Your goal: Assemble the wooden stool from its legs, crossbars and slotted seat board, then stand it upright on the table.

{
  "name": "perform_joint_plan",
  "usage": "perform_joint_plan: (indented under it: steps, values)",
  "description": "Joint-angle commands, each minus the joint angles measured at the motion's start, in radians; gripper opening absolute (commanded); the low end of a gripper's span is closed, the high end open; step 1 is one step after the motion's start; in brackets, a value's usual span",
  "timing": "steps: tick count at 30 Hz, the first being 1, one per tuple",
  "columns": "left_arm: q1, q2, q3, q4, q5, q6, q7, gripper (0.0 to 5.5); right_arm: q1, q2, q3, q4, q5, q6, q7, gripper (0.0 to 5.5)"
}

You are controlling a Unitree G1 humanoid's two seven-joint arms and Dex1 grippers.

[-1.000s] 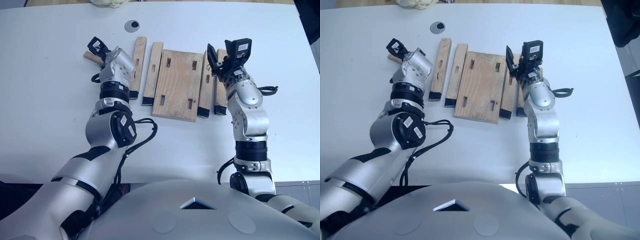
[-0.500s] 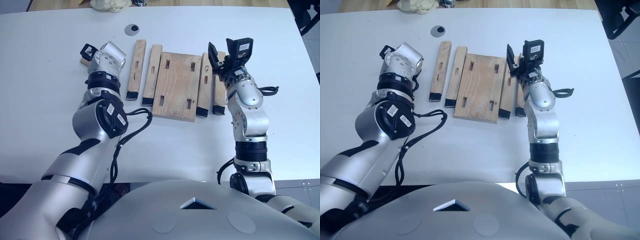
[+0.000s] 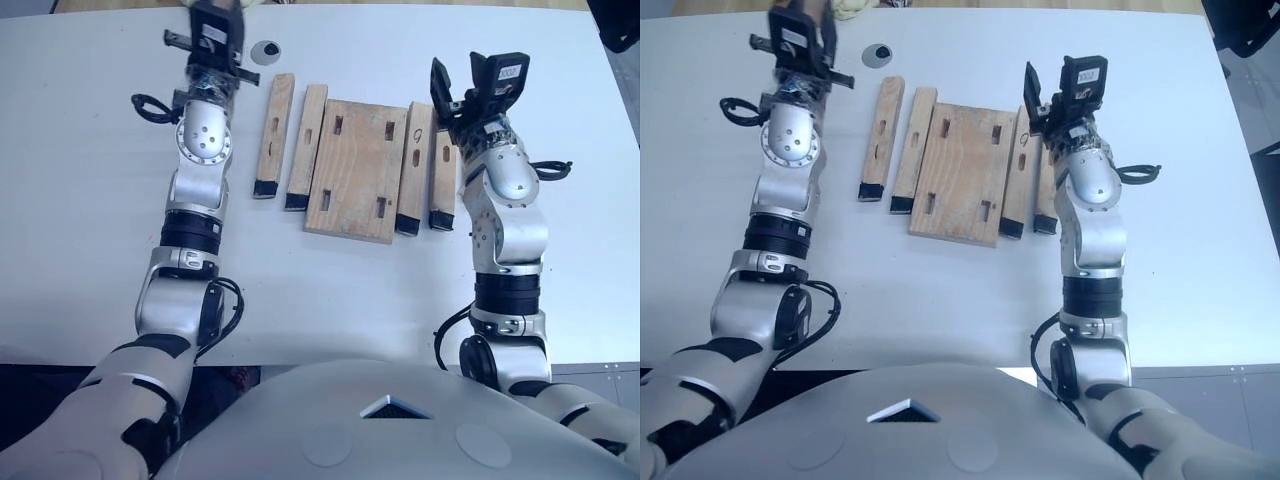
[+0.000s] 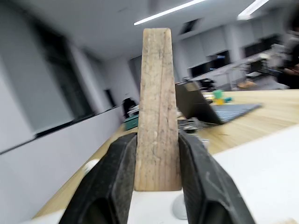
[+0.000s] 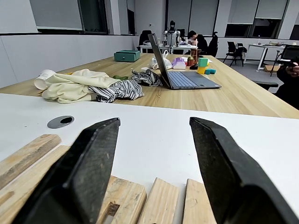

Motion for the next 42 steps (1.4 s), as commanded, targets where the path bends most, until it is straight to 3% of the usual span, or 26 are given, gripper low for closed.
perform_joint_plan:
  steps: [1, 3, 7, 10, 14, 26, 42]
  values:
    - [0.007, 0.060, -0.041, -0.030, 0.028, -0.084, -0.107, 1.24, -0.032, 0.017, -0.057, -0.034, 0.110, 0.051, 0.026, 2.74]
    - [0.013, 0.066, -0.038, -0.030, -0.005, -0.115, -0.163, 1.24, -0.039, 0.048, -0.101, -0.071, 0.245, 0.100, 0.061, 2.74]
    - [0.052, 0.071, -0.027, -0.059, -0.086, -0.211, -0.276, 1.24, -0.051, 0.109, -0.207, -0.141, 0.746, 0.368, 0.133, 3.42]
    - [0.091, 0.061, -0.024, -0.112, -0.189, -0.209, -0.387, 1.24, -0.069, 0.105, -0.255, -0.150, 0.974, 0.473, 0.102, 3.96]
    - [0.143, 0.039, -0.037, -0.198, -0.301, -0.133, -0.504, 1.24, -0.096, 0.066, -0.264, -0.121, 1.031, 0.508, 0.046, 4.59]
    - [0.261, -0.030, -0.090, -0.399, -0.408, 0.129, -0.632, 1.24, -0.122, 0.047, -0.186, -0.104, 0.951, 0.474, 0.023, 4.59]
    - [0.265, -0.042, -0.102, -0.378, -0.321, 0.089, -0.630, 1.24, -0.179, 0.020, -0.181, 0.003, 0.892, 0.461, 0.005, 2.12]
